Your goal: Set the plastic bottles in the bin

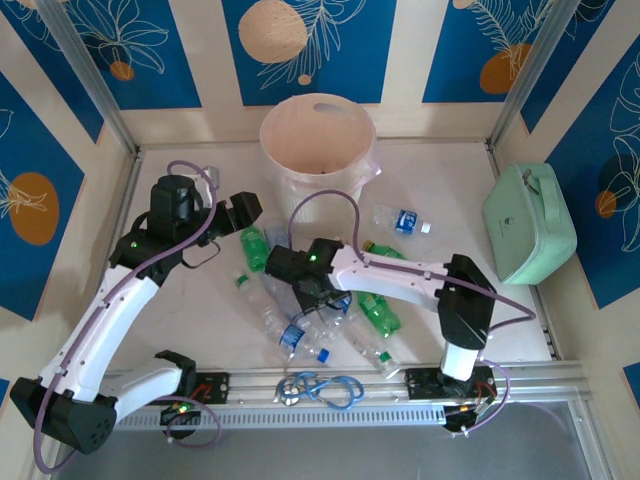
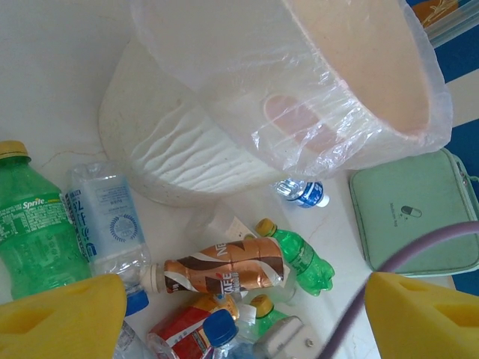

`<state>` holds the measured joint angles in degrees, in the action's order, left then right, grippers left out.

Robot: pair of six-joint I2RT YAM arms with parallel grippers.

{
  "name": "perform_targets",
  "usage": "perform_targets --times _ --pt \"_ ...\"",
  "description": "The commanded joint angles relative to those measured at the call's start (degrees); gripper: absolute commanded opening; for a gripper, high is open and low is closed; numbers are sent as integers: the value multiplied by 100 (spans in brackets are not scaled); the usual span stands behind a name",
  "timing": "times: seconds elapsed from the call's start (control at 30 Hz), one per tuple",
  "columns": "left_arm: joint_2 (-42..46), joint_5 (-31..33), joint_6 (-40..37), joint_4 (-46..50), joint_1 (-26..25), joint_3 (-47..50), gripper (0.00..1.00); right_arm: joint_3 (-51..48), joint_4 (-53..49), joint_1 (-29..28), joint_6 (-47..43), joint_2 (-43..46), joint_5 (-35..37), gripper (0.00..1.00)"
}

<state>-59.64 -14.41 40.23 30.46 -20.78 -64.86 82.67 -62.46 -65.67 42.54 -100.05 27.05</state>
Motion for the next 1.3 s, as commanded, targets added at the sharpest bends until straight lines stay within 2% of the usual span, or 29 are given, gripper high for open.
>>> perform_targets --times 0.0,0.13,0.37,0.53,0.77,0.9,1.13,1.27 --pt "-29 -198 -10 -87 74 -79 83 -134 251 -90 -19 561 214 54" --pt "-109 -531 -107 -23 96 -232 83 -330 594 -80 -77 1121 268 54" --pt "-323 -2311 155 -806 74 -49 83 -879 1463 98 -151 2212 165 53" --pt "-474 -2966 392 -1200 -102 144 83 -1206 2016 207 -272 2832 -155 53" --pt "-639 -2971 333 -1323 -514 181 82 -1245 2243 268 -411 3053 -638 53" --pt "-811 -2962 273 -1305 -764 140 80 -1119 2278 221 -430 3027 -648 53" --pt "-905 -2874 204 -1174 -840 177 73 -991 2370 180 -506 3055 -762 53" --pt "-942 -2909 264 -1261 -862 185 65 -934 2347 144 -535 2996 -814 53"
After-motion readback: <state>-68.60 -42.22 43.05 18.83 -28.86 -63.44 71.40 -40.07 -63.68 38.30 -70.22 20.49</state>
